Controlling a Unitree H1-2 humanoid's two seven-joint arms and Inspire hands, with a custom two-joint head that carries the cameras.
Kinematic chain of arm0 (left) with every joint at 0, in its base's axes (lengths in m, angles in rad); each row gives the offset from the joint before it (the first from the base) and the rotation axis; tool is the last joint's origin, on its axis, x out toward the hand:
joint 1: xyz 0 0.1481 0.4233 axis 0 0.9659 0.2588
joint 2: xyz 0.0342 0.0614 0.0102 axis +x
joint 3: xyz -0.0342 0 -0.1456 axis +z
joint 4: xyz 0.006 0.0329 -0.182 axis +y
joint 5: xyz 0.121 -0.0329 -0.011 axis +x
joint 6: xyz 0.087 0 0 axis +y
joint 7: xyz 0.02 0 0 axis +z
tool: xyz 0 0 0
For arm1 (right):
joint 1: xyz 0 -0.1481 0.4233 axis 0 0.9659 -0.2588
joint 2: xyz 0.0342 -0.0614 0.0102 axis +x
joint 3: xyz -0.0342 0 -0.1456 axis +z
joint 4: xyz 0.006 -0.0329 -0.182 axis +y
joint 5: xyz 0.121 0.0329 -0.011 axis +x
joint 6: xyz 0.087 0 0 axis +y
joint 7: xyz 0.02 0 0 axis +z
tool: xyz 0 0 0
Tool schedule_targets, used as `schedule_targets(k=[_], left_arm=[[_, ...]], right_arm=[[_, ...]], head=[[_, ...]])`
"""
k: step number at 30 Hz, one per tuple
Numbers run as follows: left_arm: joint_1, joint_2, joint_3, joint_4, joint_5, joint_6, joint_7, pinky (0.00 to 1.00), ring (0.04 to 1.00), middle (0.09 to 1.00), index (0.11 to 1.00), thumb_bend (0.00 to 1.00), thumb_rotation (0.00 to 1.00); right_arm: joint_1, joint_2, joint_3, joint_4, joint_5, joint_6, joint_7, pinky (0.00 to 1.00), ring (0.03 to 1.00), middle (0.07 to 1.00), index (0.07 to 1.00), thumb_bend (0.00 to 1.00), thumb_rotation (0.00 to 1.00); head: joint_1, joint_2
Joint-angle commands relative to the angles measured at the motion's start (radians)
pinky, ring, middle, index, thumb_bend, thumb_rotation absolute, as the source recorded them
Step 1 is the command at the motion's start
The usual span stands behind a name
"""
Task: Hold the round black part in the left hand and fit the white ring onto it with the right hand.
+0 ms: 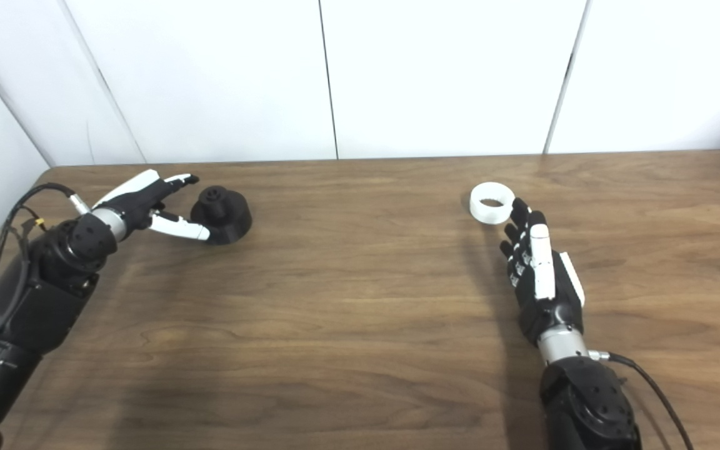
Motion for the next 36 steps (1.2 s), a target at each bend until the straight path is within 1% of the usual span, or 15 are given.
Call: schedule_targets(k=[1, 3, 8, 12, 14, 19, 24, 27, 31, 33, 36], left_arm=[[-0.063, 0.018, -0.007, -0.011, 0.027, -0.007, 0.006, 0.90, 1.000, 1.000, 0.966, 1.00, 0.41], [-0.066, 0.011, -0.014, -0.004, 0.029, 0.000, 0.011, 0.89, 1.000, 1.000, 0.962, 1.00, 0.41], [-0.067, -0.007, -0.028, 0.032, 0.036, -0.040, 0.038, 0.89, 1.000, 0.984, 0.947, 1.00, 0.42], [-0.075, -0.022, -0.042, 0.058, 0.040, -0.045, 0.043, 0.89, 1.000, 0.993, 0.944, 1.00, 0.41], [-0.079, -0.028, -0.045, 0.076, 0.036, -0.063, 0.050, 0.89, 1.000, 0.993, 0.941, 1.00, 0.40], [-0.082, -0.043, -0.046, 0.105, 0.029, -0.107, 0.072, 0.91, 1.000, 0.985, 0.923, 1.00, 0.39], [-0.078, -0.053, -0.040, 0.109, 0.029, -0.120, 0.087, 0.90, 1.000, 0.984, 0.898, 1.00, 0.38], [-0.077, -0.059, -0.038, 0.114, 0.034, -0.131, 0.100, 0.89, 1.000, 0.960, 0.847, 0.99, 0.33], [-0.067, -0.064, -0.031, 0.111, 0.039, -0.149, 0.133, 0.87, 0.995, 0.940, 0.794, 0.95, 0.30], [-0.059, -0.066, -0.025, 0.116, 0.041, -0.173, 0.160, 0.86, 0.981, 0.926, 0.753, 0.93, 0.28], [-0.052, -0.066, -0.021, 0.118, 0.040, -0.195, 0.180, 0.86, 0.976, 0.915, 0.728, 0.91, 0.26]], right_arm=[[-0.041, 0.002, -0.003, -0.035, 0.003, -0.027, 0.001, 1.00, 1.000, 1.000, 0.964, 0.49, 1.00], [-0.042, 0.005, -0.006, -0.036, 0.004, -0.026, -0.002, 1.00, 1.000, 1.000, 0.963, 0.49, 1.00], [-0.042, 0.011, -0.013, -0.040, 0.013, -0.022, -0.008, 1.00, 1.000, 1.000, 0.955, 0.49, 1.00], [-0.040, 0.008, -0.010, -0.043, 0.008, -0.028, -0.007, 1.00, 1.000, 1.000, 0.955, 0.49, 1.00], [-0.037, 0.007, -0.010, -0.048, 0.009, -0.026, -0.007, 1.00, 1.000, 1.000, 0.956, 0.49, 1.00], [-0.031, 0.005, -0.012, -0.059, 0.011, -0.025, -0.007, 1.00, 1.000, 1.000, 0.964, 0.51, 1.00], [-0.027, 0.001, -0.012, -0.064, 0.004, -0.024, -0.009, 1.00, 1.000, 1.000, 0.961, 0.52, 1.00], [-0.026, -0.004, -0.010, -0.063, 0.003, -0.025, -0.004, 1.00, 1.000, 1.000, 0.964, 0.51, 1.00], [-0.026, -0.006, -0.011, -0.061, 0.010, -0.026, -0.002, 1.00, 1.000, 1.000, 0.958, 0.52, 1.00], [-0.025, -0.011, -0.009, -0.058, 0.013, -0.030, 0.005, 1.00, 1.000, 1.000, 0.961, 0.52, 1.00], [-0.027, -0.015, -0.006, -0.054, 0.013, -0.035, 0.011, 1.00, 1.000, 1.000, 0.963, 0.52, 1.00]], head=[[0.001, 0.000], [-0.004, -0.002], [-0.010, -0.005], [-0.014, -0.006], [-0.018, -0.007], [-0.020, -0.009], [-0.019, -0.009], [-0.017, -0.012], [-0.017, -0.012], [-0.016, -0.012], [-0.017, -0.013]])
